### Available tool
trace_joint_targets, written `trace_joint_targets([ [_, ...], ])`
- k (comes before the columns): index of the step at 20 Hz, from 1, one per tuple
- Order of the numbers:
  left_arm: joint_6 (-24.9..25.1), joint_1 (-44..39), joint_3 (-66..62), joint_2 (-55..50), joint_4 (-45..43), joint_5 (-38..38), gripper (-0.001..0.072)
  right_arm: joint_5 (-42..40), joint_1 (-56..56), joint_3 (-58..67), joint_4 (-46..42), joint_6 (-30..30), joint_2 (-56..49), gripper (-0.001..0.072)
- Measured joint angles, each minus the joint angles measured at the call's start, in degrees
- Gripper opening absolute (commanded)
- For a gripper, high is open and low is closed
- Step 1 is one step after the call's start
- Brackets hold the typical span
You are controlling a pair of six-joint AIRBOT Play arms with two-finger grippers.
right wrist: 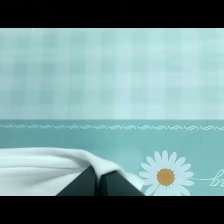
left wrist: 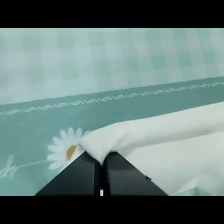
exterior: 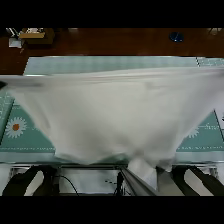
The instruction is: Fold the shirts.
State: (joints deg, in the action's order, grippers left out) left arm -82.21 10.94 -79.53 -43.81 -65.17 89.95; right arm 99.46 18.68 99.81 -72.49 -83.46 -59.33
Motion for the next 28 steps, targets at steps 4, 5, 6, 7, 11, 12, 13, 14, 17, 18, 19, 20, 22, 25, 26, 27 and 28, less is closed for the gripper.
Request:
trace_joint_targets([
  [4,4.8,0.0,7.5,-12.0,5.1,-13.3,0.0022,-12.6,-9.0,-1.4,-2.5,0.1,-13.7,0.0023],
  [5,5.7,0.0,8.1,-15.0,6.0,-16.1,0.0022,-17.8,-10.6,-1.6,-2.7,-0.8,-16.6,0.0023],
  [6,6.5,0.0,8.5,-18.2,6.9,-19.2,0.0022,-22.8,-11.8,-1.6,-2.8,-2.2,-18.9,0.0023],
  [7,7.1,0.0,8.8,-21.1,8.1,-21.9,0.0022,-28.1,-12.7,-1.7,-2.9,-3.7,-21.3,0.0023],
  [11,10.8,-0.3,9.4,-30.4,12.7,-31.0,0.0022,-40.6,-14.4,-1.9,-2.2,-7.0,-28.9,0.0025],
  [12,11.8,-0.6,9.4,-32.4,13.7,-32.7,0.0022,-41.9,-14.6,-1.9,-2.1,-7.6,-30.6,0.0025],
  [13,12.5,-1.0,9.4,-34.4,14.7,-34.6,0.0022,-42.9,-14.8,-1.9,-1.9,-7.7,-32.1,0.0025],
  [14,13.0,-1.4,9.5,-36.2,15.2,-35.6,0.0023,-43.2,-15.0,-1.9,-1.8,-8.0,-33.5,0.0025],
  [17,13.9,-3.0,9.6,-41.2,16.3,-37.2,0.0164,-41.6,-15.1,-1.9,-1.7,-8.3,-37.7,0.0377],
  [18,14.2,-3.2,9.6,-42.4,16.5,-37.2,0.0348,-40.7,-15.1,-1.9,-1.7,-8.3,-38.6,0.0433],
  [19,14.3,-3.3,9.5,-43.3,16.6,-37.0,0.0512,-39.8,-15.1,-1.8,-1.7,-7.8,-39.1,0.0433],
  [20,14.5,-2.9,9.2,-43.9,16.7,-36.0,0.0582,-38.2,-14.9,-1.3,-1.7,-6.6,-39.1,0.0433],
  [22,14.9,-1.0,7.4,-44.4,15.1,-31.8,0.058,-33.7,-14.2,0.1,-2.6,-3.1,-38.0,0.0433],
  [25,12.7,4.2,5.1,-44.8,9.4,-18.9,0.0569,-24.2,-11.9,0.8,-8.3,0.4,-35.0,0.0433],
  [26,11.5,6.0,5.6,-44.7,8.3,-14.9,0.0537,-21.9,-10.6,0.0,-9.3,1.0,-33.9,0.0433],
  [27,10.3,7.8,7.4,-44.1,7.0,-11.0,0.0537,-20.1,-9.2,-1.6,-9.5,1.3,-32.9,0.0432],
  [28,9.4,9.5,9.7,-42.9,6.3,-8.5,0.0537,-18.4,-7.5,-3.8,-9.0,1.8,-31.7,0.0432],
])
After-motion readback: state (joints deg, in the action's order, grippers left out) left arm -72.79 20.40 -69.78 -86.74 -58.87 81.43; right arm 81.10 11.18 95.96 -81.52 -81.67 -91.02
